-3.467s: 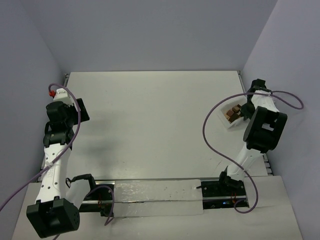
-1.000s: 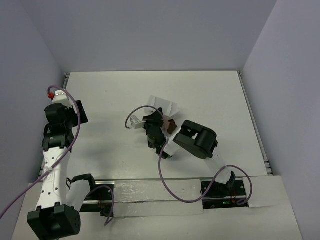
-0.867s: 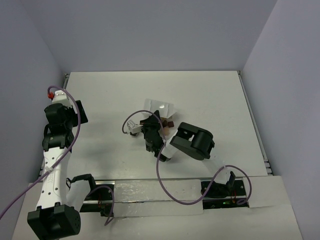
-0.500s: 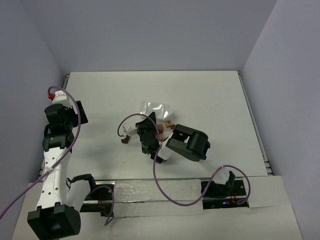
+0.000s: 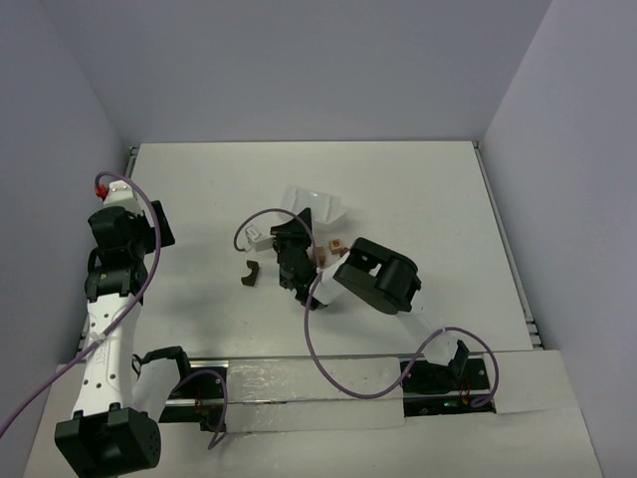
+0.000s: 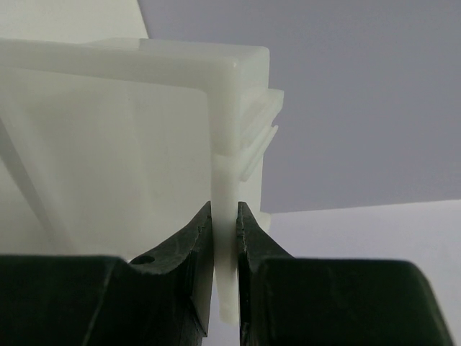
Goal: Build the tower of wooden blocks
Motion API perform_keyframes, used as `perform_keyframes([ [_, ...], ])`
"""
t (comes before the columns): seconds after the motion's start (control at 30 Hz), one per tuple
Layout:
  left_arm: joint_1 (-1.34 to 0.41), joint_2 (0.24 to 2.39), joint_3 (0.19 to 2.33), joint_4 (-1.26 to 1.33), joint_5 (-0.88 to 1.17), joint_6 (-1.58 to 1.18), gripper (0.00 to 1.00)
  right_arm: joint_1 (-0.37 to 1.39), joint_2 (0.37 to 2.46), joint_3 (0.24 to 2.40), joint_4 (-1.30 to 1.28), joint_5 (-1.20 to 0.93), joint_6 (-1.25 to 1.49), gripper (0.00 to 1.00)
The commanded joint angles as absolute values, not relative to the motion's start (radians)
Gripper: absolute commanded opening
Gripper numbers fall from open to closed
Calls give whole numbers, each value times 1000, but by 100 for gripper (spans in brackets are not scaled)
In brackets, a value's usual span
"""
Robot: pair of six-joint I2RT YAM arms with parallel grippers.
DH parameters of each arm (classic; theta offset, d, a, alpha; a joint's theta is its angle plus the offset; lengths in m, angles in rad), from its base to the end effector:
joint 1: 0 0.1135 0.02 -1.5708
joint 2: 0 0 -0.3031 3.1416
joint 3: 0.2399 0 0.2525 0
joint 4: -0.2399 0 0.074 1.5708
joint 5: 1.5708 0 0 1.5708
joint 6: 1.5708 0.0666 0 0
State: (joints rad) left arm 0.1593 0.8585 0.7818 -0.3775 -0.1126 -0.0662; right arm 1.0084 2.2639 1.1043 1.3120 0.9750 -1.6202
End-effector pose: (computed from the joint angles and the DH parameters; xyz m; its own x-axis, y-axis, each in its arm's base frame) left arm 0.1933 0.0386 0.3224 -0.4152 -0.1333 -0.8999 -0.2854 0.9584 -0.0102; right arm 0.3009 0.3739 0.1627 0.0345 -0.9965 -0.0767 0.0828 0.0793 -0.9934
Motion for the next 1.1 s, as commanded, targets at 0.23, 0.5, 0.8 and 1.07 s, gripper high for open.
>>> perform_keyframes([
  [0.23, 157, 850, 785, -344, -108, -63, 99, 914, 2056, 1148, 1648, 953, -1570, 0],
  [0.5, 156, 833, 777, -348, -36, -42, 99, 913, 1704, 1071, 772, 996, -930, 0],
  [0.8, 158, 774, 761, -373, 156, 40, 99, 744, 1493, 1313, -308, 459, -287, 0],
  [1.07, 156, 753, 757, -386, 226, 64, 99, 421, 1487, 1363, -517, 163, -121, 0],
])
